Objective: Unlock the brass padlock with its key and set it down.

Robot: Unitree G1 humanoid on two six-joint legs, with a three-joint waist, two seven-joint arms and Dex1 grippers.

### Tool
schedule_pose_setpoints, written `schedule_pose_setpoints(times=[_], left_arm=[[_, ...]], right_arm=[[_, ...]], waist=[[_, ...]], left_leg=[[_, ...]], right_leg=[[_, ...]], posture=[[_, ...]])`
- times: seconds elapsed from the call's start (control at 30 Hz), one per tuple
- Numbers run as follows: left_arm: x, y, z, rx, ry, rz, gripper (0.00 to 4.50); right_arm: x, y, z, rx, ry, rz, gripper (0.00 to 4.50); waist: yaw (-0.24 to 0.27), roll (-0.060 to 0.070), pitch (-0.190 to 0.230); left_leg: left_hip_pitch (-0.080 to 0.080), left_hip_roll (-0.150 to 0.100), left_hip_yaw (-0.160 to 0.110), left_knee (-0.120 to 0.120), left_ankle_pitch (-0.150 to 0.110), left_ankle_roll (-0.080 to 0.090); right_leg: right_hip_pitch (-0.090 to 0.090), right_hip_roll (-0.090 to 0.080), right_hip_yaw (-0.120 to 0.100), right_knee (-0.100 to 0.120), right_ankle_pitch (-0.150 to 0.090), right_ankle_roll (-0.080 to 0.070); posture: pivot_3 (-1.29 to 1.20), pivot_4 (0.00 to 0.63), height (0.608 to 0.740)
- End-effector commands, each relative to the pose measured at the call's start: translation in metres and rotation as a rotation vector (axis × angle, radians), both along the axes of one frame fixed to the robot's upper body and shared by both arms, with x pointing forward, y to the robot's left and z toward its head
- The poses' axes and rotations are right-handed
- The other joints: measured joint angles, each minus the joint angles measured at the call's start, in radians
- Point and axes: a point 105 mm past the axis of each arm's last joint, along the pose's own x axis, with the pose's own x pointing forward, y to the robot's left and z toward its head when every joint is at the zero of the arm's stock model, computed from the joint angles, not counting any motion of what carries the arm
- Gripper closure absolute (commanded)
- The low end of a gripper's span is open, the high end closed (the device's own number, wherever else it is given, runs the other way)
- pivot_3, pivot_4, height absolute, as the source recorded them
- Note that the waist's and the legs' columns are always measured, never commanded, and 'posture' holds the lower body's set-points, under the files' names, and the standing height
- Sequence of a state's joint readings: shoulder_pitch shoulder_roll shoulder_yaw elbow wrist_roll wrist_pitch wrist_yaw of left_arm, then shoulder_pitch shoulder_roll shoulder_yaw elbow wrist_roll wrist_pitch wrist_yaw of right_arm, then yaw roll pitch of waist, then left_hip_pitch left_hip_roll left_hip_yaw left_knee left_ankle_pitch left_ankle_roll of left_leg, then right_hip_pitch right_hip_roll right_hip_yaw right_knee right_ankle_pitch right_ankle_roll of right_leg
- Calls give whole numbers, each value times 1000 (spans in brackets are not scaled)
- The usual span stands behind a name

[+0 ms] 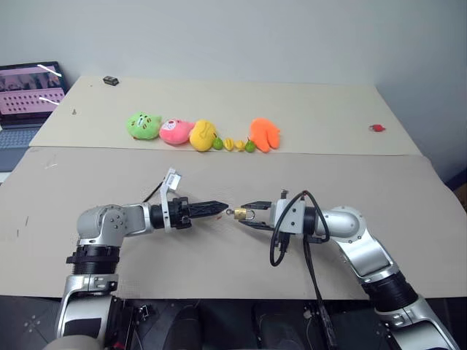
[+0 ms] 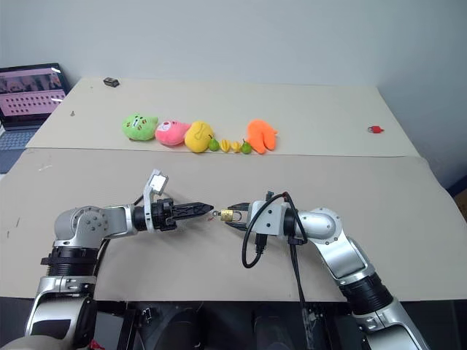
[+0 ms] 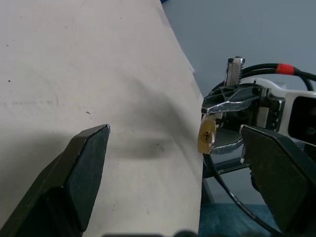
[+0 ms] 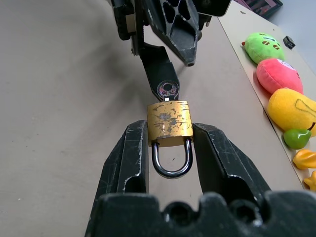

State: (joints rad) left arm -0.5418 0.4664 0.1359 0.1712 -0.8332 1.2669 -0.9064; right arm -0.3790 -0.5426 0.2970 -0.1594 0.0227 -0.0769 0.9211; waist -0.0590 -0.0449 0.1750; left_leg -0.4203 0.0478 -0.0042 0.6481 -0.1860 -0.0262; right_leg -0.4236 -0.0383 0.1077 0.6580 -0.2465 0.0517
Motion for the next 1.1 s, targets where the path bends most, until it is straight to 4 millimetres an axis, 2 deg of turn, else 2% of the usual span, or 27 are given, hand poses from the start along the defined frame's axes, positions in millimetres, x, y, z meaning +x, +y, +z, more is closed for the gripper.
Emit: schedule_pose_setpoints(times=[0.03,0.13,0.23,0.33,0.8,0.9,0.97,1.1], left_arm=[[-7,-7,13,-34,-37,-51,0],[-12,-11,10,-28,-23,-68,0],[-16,-14,8,-27,-23,-88,713],[-19,-19,9,-21,-42,-112,1801],[-7,-24,21,-106,-35,-78,1801],[-7,-22,19,-94,-34,-69,2425],[-9,-23,16,-76,-36,-76,3343],[-11,-25,14,-62,-33,-87,3440]], right_arm=[[0,4,14,23,-49,25,3551],[2,6,16,28,-51,29,3551],[3,7,17,27,-54,34,3551],[4,7,18,28,-56,34,3551],[2,5,16,19,-45,33,3551],[3,5,16,18,-45,29,3551],[3,5,16,18,-44,27,3551],[4,4,15,16,-41,26,3551]], waist=[[1,0,0],[2,0,0],[2,0,0],[5,0,0],[13,0,0],[13,0,0],[13,0,0],[13,0,0]], left_leg=[[0,0,0,0,0,0],[0,0,0,0,0,0],[0,0,0,0,0,0],[0,0,0,0,0,0],[0,0,0,0,0,0],[0,0,0,0,0,0],[0,0,0,0,0,0],[0,0,0,0,0,0]], right_leg=[[0,0,0,0,0,0],[0,0,0,0,0,0],[0,0,0,0,0,0],[0,0,0,0,0,0],[0,0,0,-1,0,0],[0,0,0,0,0,0],[0,0,0,0,0,0],[0,0,0,-1,0,0]], posture=[[0,150,717],[0,150,717],[0,150,717],[0,150,717],[0,150,717],[0,150,717],[0,150,717],[0,150,717]])
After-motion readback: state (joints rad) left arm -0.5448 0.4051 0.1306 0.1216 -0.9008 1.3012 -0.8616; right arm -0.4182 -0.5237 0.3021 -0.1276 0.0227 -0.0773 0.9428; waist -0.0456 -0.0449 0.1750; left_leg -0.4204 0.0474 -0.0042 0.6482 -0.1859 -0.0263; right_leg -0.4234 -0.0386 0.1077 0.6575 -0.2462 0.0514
